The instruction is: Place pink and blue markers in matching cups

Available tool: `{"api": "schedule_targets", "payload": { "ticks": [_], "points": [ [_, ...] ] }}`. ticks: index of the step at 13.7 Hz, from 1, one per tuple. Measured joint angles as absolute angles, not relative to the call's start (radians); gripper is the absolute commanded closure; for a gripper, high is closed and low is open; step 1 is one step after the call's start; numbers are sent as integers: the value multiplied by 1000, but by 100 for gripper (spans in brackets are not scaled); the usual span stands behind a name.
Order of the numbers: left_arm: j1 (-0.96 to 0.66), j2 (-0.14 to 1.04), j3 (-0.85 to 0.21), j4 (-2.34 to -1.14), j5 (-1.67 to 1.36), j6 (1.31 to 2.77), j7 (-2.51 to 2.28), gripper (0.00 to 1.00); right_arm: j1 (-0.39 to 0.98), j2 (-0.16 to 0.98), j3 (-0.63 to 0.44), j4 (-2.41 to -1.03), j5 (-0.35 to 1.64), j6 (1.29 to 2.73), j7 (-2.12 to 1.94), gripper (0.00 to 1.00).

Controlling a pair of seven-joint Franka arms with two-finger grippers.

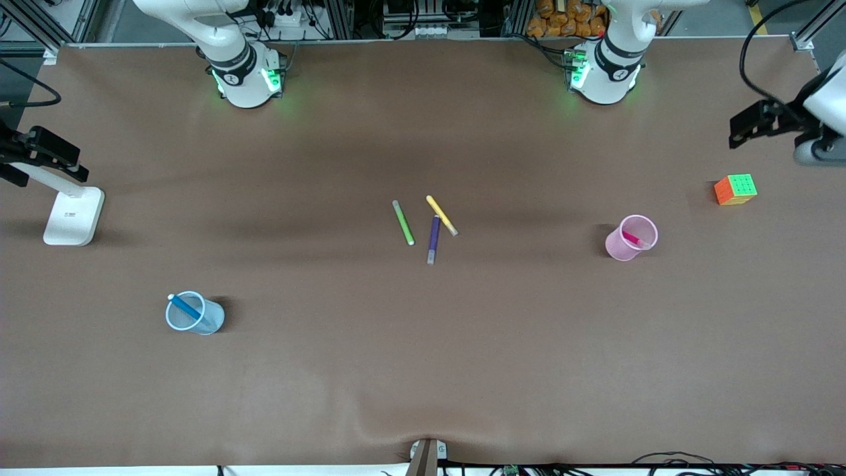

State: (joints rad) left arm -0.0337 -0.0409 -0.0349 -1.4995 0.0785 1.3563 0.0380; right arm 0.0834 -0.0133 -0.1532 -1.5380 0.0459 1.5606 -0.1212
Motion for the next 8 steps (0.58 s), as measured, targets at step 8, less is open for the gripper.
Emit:
{"api": "schedule_targets", "payload": {
  "ticks": [8],
  "points": [
    [-34,-56,-1,-1509,44,1306,45,0,78,-47,-158,-1567,45,1557,-75,0]
  ]
}}
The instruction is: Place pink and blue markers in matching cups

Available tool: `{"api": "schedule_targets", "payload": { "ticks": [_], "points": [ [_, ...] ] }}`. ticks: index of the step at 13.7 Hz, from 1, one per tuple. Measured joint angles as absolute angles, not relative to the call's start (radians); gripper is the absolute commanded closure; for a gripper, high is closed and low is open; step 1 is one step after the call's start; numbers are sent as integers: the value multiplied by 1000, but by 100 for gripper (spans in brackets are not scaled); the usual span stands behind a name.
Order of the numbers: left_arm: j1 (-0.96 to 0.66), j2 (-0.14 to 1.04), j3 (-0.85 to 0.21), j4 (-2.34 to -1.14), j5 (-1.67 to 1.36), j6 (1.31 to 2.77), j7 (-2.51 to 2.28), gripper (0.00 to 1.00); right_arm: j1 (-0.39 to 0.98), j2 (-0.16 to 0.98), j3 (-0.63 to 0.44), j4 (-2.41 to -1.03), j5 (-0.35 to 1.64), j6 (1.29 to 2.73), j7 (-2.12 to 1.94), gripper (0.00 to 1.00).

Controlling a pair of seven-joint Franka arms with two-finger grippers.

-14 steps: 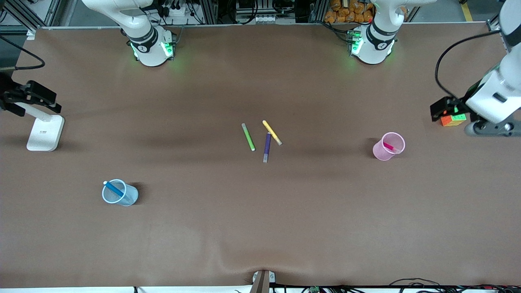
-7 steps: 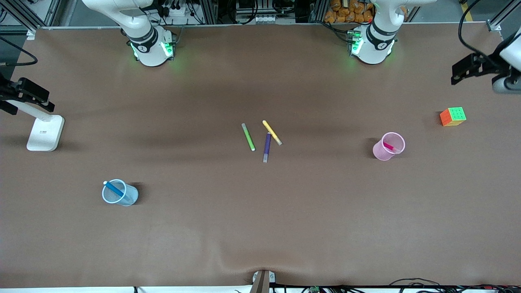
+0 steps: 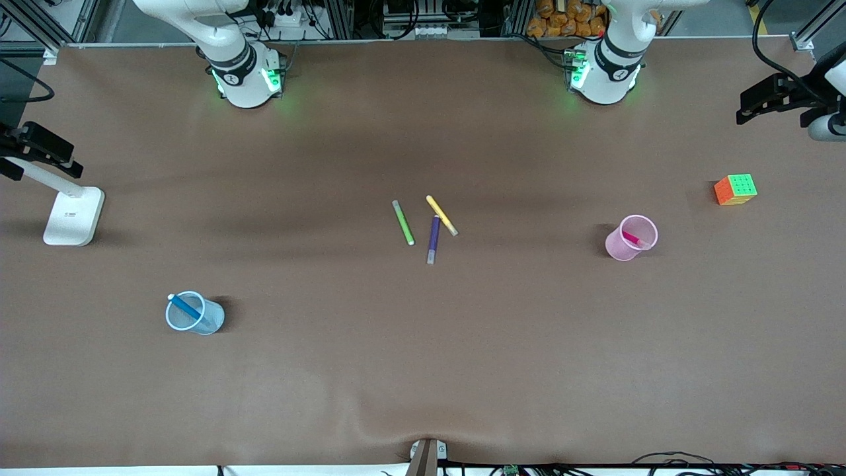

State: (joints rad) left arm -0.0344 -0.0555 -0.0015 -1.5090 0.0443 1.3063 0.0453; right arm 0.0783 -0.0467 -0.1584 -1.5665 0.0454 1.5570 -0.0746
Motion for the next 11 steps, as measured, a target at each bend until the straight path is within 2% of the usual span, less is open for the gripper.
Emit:
{"api": "schedule_targets", "payload": {
  "ticks": [11],
  "points": [
    [-37,-42,-1,-1509,44,1319,-18,0,78,-63,-158,-1585,45,1570,-68,0]
  ]
}}
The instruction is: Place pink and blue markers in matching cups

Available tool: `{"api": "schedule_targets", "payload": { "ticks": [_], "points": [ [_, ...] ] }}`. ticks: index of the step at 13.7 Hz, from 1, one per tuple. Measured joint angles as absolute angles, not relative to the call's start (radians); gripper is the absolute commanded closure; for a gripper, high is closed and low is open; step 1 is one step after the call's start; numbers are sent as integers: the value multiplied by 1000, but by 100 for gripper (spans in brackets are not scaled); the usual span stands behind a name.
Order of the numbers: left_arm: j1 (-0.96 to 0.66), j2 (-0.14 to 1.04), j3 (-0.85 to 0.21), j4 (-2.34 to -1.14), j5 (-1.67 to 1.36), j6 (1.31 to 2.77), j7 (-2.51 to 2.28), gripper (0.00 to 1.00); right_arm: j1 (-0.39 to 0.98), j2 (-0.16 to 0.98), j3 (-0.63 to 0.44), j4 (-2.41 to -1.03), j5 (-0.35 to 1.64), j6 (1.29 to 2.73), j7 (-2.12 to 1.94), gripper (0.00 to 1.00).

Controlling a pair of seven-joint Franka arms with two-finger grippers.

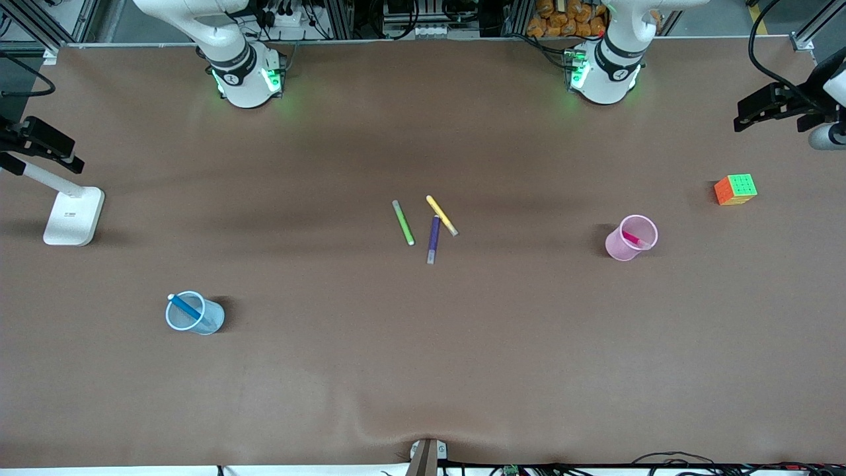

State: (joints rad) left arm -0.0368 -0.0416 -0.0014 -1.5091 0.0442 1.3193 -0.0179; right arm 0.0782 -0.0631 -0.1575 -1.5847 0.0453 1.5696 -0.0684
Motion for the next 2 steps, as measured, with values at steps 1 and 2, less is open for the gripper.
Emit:
{"api": "schedule_targets", "payload": {
  "ticks": [1,2],
  "points": [
    [-37,-40,-1,-1509,44,1320,-26,0,78,-63,-158,-1583,45,1570,-68,0],
    [-37,-39,-1,-1509,44,1320,-29,0,78,-64,-158,-1582,45,1570,-68,0]
  ]
}}
